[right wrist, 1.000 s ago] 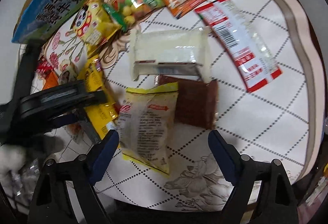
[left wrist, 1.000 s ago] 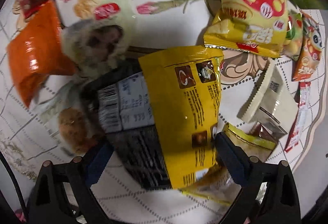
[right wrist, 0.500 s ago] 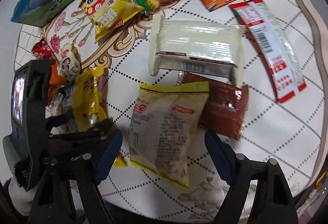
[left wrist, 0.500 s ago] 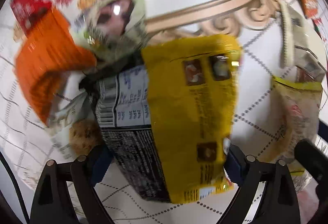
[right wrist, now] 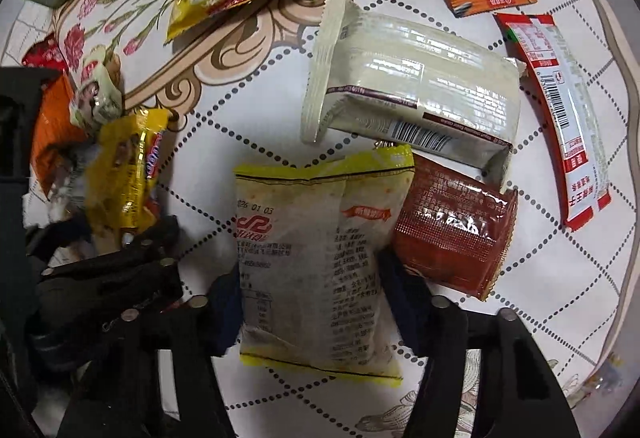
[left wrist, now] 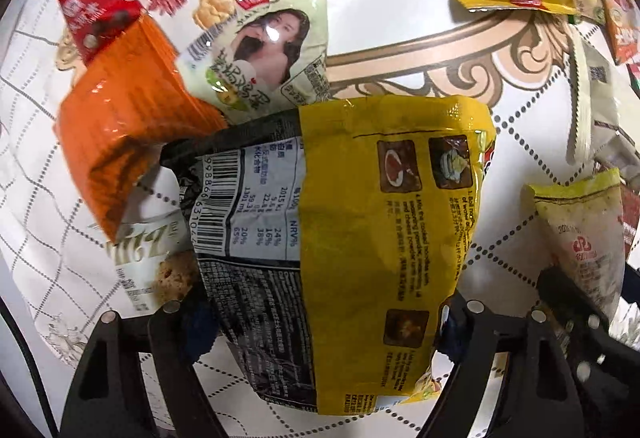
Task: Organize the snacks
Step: 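Grasp the yellow-black biscuit bag with the left tool while the right grasps the clear cracker pack, then carry both packets into the cardboard box and open both tools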
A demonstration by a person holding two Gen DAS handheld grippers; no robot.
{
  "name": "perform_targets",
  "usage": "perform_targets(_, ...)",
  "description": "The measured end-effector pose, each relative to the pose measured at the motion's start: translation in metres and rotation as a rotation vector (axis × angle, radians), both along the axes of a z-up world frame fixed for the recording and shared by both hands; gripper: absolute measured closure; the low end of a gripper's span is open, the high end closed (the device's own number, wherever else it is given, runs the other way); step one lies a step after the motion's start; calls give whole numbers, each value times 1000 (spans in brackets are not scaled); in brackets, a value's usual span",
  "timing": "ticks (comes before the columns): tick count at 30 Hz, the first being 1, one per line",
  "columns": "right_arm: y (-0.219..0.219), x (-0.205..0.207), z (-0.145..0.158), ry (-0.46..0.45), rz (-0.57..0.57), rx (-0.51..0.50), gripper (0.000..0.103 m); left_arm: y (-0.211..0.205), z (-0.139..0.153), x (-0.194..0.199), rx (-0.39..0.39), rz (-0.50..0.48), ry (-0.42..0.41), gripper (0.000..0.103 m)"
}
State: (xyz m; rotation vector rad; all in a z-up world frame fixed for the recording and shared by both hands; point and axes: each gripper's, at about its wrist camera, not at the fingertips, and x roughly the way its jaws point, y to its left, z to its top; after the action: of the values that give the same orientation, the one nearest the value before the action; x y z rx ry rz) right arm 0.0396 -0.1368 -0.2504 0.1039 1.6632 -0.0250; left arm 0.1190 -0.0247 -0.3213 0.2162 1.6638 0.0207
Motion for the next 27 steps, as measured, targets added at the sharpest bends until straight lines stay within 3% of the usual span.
perform_targets(2, 1, -7, 1, -18, -3, -5, 57, 1, 8, -6, -7, -9, -9, 20)
perform_targets(7, 0, -14, 17, -48, -37, 15, 64, 14, 27, -25, -30, -26, -42, 20)
perform_targets(12, 0, -22, 38, -101, -85, 36, 66, 27, 65, -31, -88, -28, -82, 20)
perform_targets(18, 1, -14, 76, -187, -149, 98, 66, 38, 132, -37, -157, -33, -151, 20)
perform_targets(22, -3, -8, 110, -247, -167, 134, 66, 44, 185, -19, -195, -18, -209, 20)
perform_targets(27, -25, 21, 179, -351, -161, 194, 66, 49, 254, 20, -266, -7, -296, 20)
